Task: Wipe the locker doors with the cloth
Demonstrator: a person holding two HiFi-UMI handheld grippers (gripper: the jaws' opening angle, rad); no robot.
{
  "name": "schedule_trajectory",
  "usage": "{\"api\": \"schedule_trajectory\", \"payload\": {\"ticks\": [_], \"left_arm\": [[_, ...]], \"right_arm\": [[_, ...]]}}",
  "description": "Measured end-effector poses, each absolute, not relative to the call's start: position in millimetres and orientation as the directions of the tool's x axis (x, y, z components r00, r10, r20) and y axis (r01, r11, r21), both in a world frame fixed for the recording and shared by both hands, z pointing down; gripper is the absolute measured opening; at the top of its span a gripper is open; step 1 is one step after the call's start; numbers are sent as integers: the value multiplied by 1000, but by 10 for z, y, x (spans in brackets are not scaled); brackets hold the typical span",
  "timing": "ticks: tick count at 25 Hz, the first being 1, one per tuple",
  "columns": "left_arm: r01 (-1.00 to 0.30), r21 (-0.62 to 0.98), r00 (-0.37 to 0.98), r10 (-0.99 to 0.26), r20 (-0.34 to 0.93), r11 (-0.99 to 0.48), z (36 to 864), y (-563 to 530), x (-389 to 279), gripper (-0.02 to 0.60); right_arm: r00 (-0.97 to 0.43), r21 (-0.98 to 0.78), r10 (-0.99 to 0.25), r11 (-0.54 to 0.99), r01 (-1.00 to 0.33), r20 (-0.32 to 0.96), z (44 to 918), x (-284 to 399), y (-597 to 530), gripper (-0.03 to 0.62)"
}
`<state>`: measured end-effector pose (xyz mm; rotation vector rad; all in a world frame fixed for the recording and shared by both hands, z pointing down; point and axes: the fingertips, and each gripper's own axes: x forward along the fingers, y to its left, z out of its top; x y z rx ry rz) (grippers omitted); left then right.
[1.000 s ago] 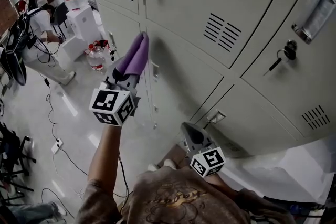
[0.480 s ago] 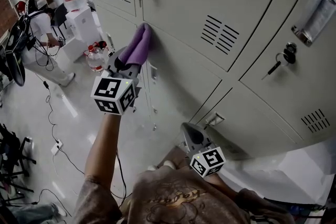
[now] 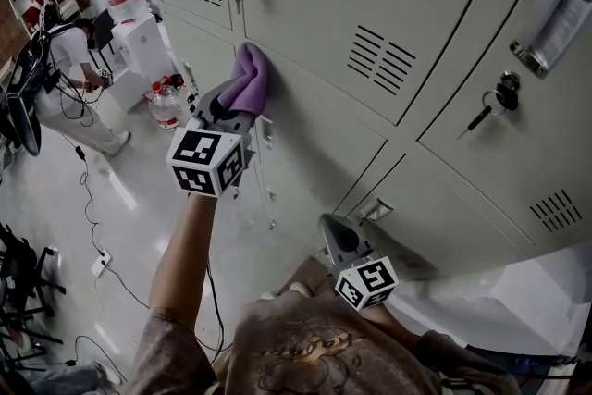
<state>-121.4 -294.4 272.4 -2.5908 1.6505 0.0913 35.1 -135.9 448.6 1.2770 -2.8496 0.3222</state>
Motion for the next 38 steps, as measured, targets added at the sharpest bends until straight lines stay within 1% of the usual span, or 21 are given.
{"api": "schedule_trajectory", "payload": {"ticks": [4, 16, 29, 38], "left_arm": [[-896, -19, 444, -892, -79, -444, 2744, -2897, -1120, 41], [-822, -12, 569, -819, -74, -570, 2819, -2553, -558, 41], [-700, 9, 710, -697, -97, -714, 2790, -2098, 146, 41], [-612, 19, 785, -610, -102, -791, 2796, -1869, 479, 41]], "right_arm": [[-660, -180, -746, 640, -747, 89, 4492, 389, -1372, -3], [-649, -162, -753, 630, -759, 109, 4556, 474, -1300, -3], [-619, -163, -777, 600, -783, 113, 4562, 613, -1245, -3], [-606, -161, -788, 588, -793, 109, 4555, 660, -1207, -3]]}}
